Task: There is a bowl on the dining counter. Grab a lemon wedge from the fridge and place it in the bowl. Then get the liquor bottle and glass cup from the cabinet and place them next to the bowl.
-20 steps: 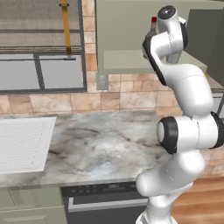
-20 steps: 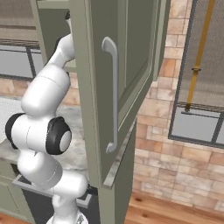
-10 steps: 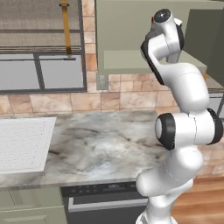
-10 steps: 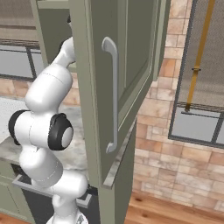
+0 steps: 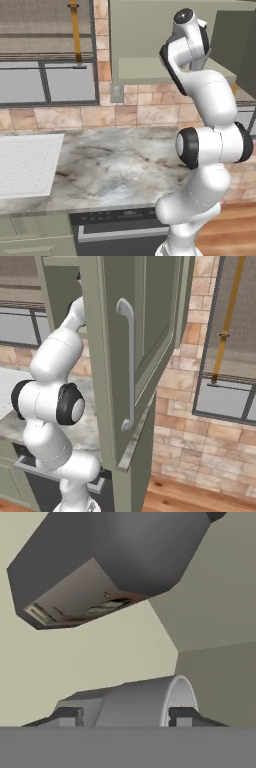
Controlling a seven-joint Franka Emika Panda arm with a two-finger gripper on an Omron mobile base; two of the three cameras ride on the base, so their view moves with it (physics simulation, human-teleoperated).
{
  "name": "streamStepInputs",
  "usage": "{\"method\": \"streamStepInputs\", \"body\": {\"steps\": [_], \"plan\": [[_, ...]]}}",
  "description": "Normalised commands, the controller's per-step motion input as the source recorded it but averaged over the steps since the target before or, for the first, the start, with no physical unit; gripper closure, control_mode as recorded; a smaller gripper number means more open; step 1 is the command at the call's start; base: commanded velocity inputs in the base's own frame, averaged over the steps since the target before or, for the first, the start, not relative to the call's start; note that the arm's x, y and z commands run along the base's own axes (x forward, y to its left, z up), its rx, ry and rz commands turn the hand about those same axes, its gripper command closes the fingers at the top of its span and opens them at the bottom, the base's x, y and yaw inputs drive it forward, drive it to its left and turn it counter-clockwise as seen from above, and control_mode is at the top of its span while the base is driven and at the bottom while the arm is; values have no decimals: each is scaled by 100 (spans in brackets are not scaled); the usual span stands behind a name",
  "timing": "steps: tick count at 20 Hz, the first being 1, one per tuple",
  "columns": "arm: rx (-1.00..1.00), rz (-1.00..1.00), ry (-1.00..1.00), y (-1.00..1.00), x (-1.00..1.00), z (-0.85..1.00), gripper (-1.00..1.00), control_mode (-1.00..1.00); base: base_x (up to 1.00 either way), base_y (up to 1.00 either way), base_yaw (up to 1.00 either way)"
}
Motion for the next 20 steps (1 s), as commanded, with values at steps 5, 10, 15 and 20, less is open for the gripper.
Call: {"method": "streamStepInputs", "body": {"steps": [5, 10, 15, 20], "plan": [[-2, 0, 0, 0, 0, -1, 100, -100, 0, 0, 0], [-4, 0, -1, -1, -22, 0, 100, -100, 0, 0, 0], [-4, 0, -14, 0, -68, 18, 100, -100, 0, 0, 0], [-1, 0, -9, 12, -96, 1, 100, -100, 0, 0, 0]]}}
